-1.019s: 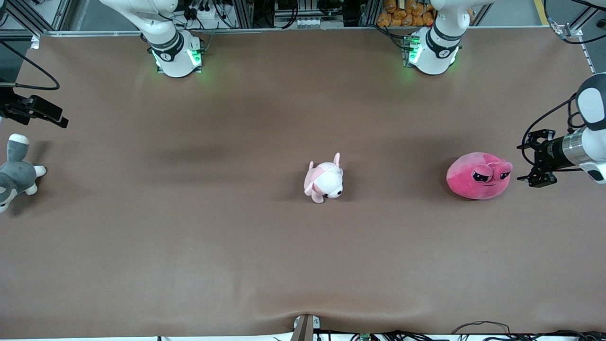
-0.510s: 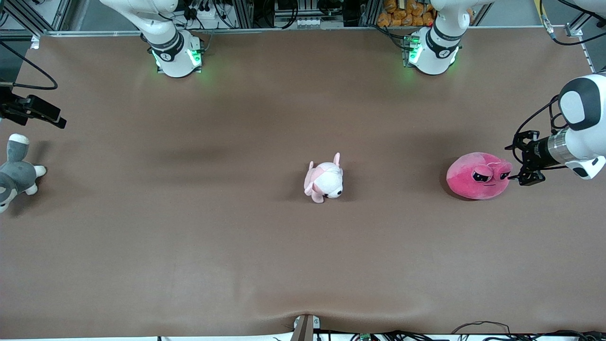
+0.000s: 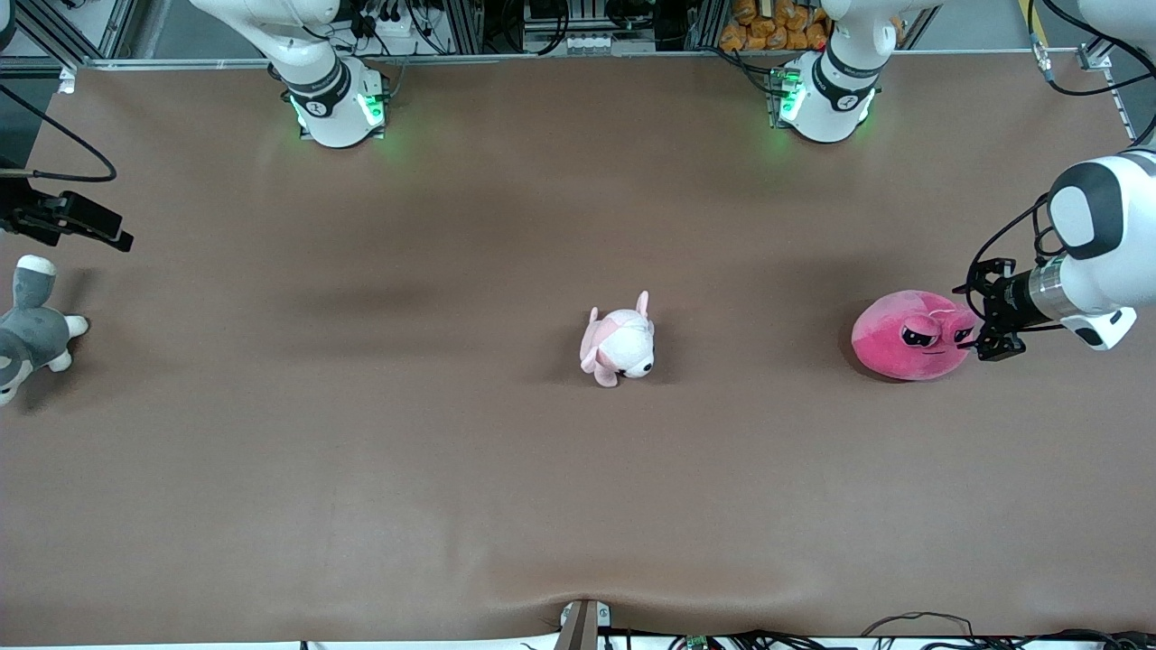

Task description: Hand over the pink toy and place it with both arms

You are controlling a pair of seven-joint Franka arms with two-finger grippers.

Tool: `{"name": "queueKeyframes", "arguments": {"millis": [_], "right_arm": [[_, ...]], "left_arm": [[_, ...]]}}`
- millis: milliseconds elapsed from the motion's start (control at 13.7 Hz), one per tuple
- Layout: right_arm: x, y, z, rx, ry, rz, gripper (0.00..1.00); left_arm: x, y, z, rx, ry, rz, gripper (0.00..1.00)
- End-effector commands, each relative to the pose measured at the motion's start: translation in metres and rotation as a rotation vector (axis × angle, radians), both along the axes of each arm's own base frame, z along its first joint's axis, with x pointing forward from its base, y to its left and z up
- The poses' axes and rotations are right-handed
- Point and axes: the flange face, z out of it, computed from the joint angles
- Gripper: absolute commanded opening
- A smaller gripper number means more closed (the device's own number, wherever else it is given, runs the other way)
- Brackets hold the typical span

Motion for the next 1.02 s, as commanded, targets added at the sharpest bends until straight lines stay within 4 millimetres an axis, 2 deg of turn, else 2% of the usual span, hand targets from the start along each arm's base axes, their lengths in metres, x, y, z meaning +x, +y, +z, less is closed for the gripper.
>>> {"name": "queueKeyframes", "arguments": {"millis": [0,364,437,655,874,946], "right_arm": [[0.004,-0.006,0.004,-0.02,-0.013,-0.007,1.0],[0.028,-0.014,-0.037,-0.009,0.049,-0.014,1.0],[0.031,-0.019,-0.033,-0.01,0.039,-0.02,1.0],[0.031,-0.017,-0.035,-0.009,0.046,-0.019,1.0],[0.031,-0.016,-0.035,-0.007,0.049,-0.017,1.0],[0.03,-0.016,-0.037,-0.006,0.054,-0.017,1.0]], "left_arm": [[0.001,-0.001,0.001,0.001,-0.011,0.014,1.0],[0.002,-0.001,-0.003,-0.002,-0.006,0.003,1.0],[0.003,-0.001,-0.004,-0.002,-0.006,0.003,1.0],[0.006,0.003,0.001,-0.001,-0.019,-0.001,1.0],[0.005,0.004,-0.004,-0.005,-0.012,0.002,1.0],[0.005,0.005,-0.003,-0.006,-0.012,-0.002,0.87]]}}
